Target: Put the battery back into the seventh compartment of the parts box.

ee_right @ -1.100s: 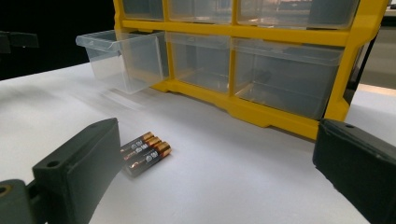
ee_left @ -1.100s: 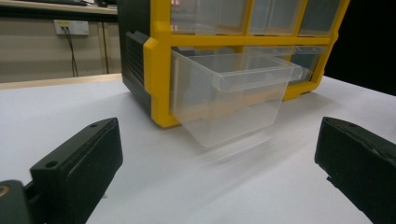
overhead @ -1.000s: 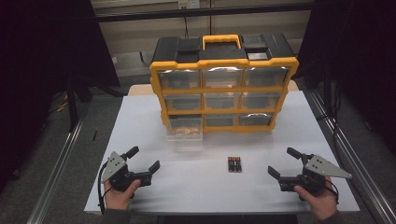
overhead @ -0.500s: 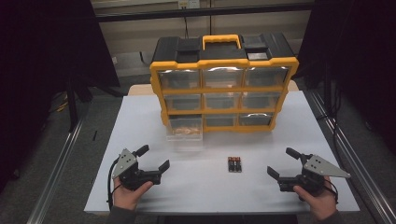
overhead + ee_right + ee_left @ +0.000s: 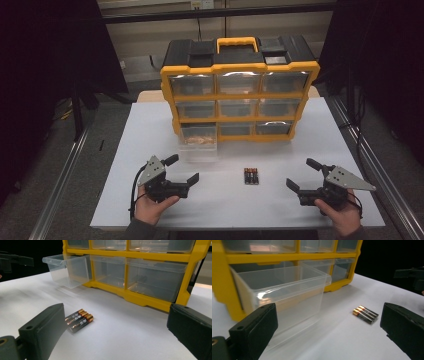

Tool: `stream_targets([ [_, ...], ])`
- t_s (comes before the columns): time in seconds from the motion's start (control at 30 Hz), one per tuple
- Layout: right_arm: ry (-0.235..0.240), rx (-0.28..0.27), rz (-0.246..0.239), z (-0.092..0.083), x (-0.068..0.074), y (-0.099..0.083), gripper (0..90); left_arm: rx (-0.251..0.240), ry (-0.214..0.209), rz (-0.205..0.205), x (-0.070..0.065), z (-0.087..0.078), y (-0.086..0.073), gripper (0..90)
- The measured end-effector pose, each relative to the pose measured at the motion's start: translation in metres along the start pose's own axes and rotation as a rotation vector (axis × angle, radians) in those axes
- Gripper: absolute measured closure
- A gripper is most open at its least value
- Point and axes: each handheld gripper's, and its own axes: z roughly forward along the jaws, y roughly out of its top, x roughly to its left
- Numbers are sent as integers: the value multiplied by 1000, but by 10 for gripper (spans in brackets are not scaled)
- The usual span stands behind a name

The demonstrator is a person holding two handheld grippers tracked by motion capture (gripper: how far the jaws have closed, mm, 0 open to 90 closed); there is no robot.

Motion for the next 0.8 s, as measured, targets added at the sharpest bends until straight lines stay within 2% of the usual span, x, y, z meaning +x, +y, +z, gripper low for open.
stream_targets([
  [0.03,0,0,0,0,0,0,19,1,0,-1,-2,3,1,17],
  [0.07,0,0,-1,0,0,0,19,1,-17,-6,-3,5,2,19],
  [0.17,0,-2,-3,0,0,0,20,23,-21,30,-5,11,5,21],
  [0.2,1,-2,-1,0,0,0,20,13,-16,10,-8,13,5,22],
  [0.27,0,-3,-1,-1,0,0,20,18,-27,14,-9,17,6,23],
  [0.3,-1,-3,-1,-1,0,0,20,27,-23,29,-10,18,7,23],
  [0.43,1,1,3,0,0,0,21,36,-39,12,-16,27,8,24],
  [0.47,1,2,4,0,0,0,21,48,-38,32,-17,28,9,25],
  [0.8,7,3,-1,0,0,0,23,82,-66,18,-30,48,13,36],
])
